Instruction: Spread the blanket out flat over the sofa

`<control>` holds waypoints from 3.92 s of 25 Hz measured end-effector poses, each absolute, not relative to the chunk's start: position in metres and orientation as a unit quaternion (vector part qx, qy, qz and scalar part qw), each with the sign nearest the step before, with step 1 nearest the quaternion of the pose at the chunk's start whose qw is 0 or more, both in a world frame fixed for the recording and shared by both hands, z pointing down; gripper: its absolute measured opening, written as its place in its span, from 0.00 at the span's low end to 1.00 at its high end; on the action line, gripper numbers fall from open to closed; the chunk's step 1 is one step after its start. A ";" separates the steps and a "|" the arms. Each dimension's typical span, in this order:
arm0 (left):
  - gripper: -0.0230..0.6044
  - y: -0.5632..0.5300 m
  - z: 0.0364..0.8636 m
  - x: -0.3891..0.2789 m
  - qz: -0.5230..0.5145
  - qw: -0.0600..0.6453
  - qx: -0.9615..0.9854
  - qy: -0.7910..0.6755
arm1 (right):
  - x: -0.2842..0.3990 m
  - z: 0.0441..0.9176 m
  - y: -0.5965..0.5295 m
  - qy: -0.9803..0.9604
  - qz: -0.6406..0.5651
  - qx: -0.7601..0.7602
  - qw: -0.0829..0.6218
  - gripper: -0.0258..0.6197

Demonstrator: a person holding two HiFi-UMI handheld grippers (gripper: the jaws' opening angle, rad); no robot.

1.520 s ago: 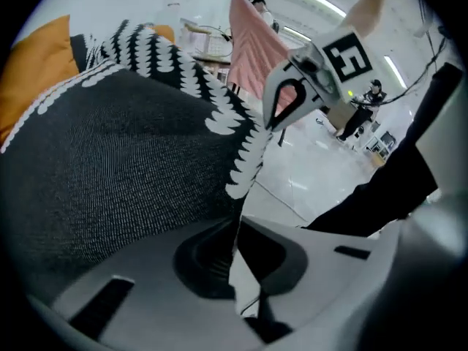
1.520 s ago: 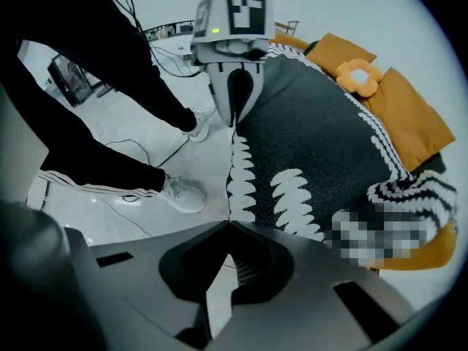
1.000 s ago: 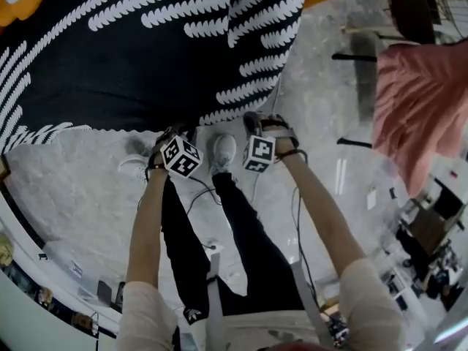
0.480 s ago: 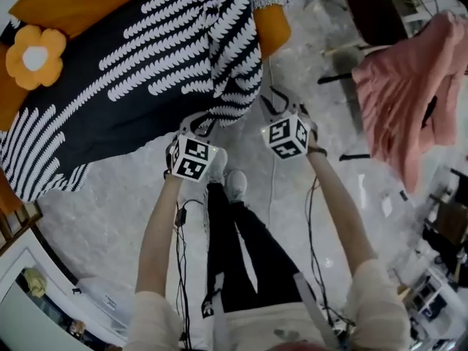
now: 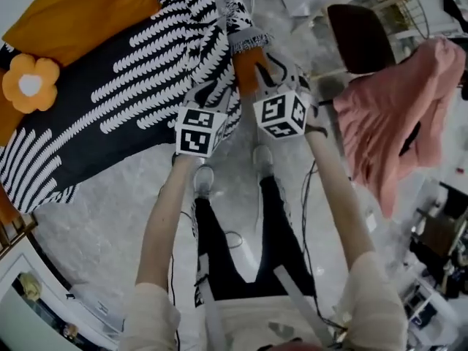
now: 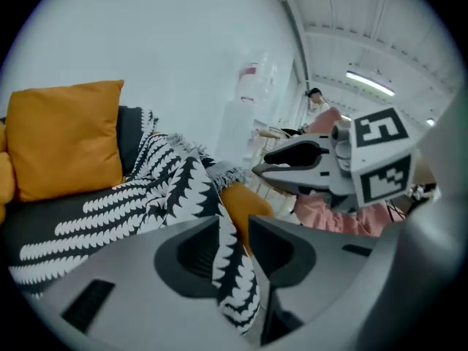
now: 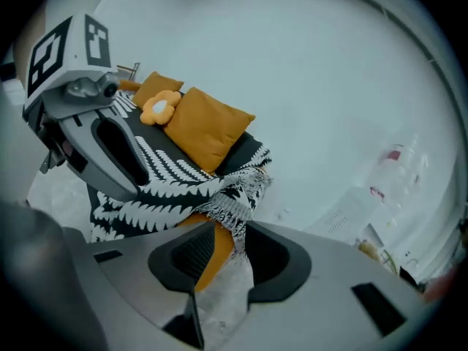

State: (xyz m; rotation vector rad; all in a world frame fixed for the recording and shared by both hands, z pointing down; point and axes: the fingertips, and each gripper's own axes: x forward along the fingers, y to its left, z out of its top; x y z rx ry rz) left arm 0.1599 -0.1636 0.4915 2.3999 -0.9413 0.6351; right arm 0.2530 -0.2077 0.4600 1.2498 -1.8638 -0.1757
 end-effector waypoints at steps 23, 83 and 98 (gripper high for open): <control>0.07 -0.147 0.495 0.181 0.153 0.407 0.806 -0.402 | 0.299 0.472 -0.252 -0.794 -0.268 0.287 0.465 0.06; 0.06 -0.170 0.526 0.317 0.233 0.367 0.861 -0.263 | 0.392 0.588 -0.190 -0.837 0.323 0.200 0.394 0.05; 0.23 -0.165 0.550 0.319 0.195 0.369 0.862 -0.288 | 0.398 0.658 -0.198 -0.807 0.243 0.282 0.459 0.25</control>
